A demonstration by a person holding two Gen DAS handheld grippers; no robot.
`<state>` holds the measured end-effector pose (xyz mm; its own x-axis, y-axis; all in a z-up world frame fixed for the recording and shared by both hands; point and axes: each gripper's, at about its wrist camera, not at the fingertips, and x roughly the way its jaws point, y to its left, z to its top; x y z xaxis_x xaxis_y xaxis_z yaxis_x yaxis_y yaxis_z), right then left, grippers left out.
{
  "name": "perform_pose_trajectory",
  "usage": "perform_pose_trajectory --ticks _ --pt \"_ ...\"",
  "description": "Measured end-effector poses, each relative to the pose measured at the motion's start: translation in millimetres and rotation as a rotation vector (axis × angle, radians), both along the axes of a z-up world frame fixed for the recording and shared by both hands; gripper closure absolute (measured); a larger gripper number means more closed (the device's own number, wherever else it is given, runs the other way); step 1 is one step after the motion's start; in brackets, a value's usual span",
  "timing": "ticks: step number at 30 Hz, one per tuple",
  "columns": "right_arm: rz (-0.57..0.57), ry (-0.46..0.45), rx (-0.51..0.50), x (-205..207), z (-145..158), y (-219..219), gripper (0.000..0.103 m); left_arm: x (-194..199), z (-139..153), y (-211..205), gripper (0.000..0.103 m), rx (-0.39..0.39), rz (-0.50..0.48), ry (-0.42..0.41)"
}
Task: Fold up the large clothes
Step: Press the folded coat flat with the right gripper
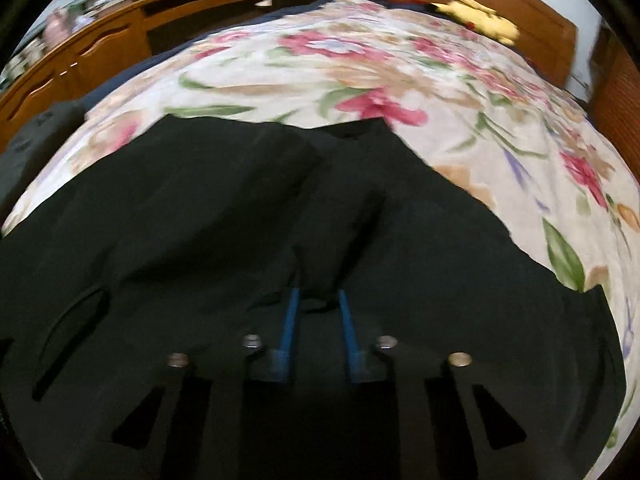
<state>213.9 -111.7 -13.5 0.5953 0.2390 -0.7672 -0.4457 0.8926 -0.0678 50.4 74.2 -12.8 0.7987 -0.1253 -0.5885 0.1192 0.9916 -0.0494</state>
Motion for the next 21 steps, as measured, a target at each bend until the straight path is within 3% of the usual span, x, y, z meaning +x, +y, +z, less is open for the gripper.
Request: perform_pose_trajectory --ticks 3,9,11,13,16,21 --pt "-0.028 -0.009 -0.005 13 -2 4 0.088 0 -1 -1 0.021 0.009 0.0 0.001" --pt "-0.055 -0.047 -0.029 -1 1 11 0.087 0 -1 -2 0.021 0.01 -0.004 -0.005" --pt "-0.07 -0.068 -0.017 -27 13 7 0.08 -2 0 -3 0.021 0.014 -0.006 -0.009" --pt "-0.078 -0.102 0.004 -43 22 -1 0.064 -4 0 -5 0.021 0.022 -0.009 -0.012" --pt "-0.096 -0.145 0.053 -69 32 -17 0.049 -6 0 -5 0.021 0.023 -0.013 -0.013" --pt "-0.118 -0.198 0.076 -122 38 -47 0.048 -9 0 -8 0.021 0.025 -0.025 -0.009"
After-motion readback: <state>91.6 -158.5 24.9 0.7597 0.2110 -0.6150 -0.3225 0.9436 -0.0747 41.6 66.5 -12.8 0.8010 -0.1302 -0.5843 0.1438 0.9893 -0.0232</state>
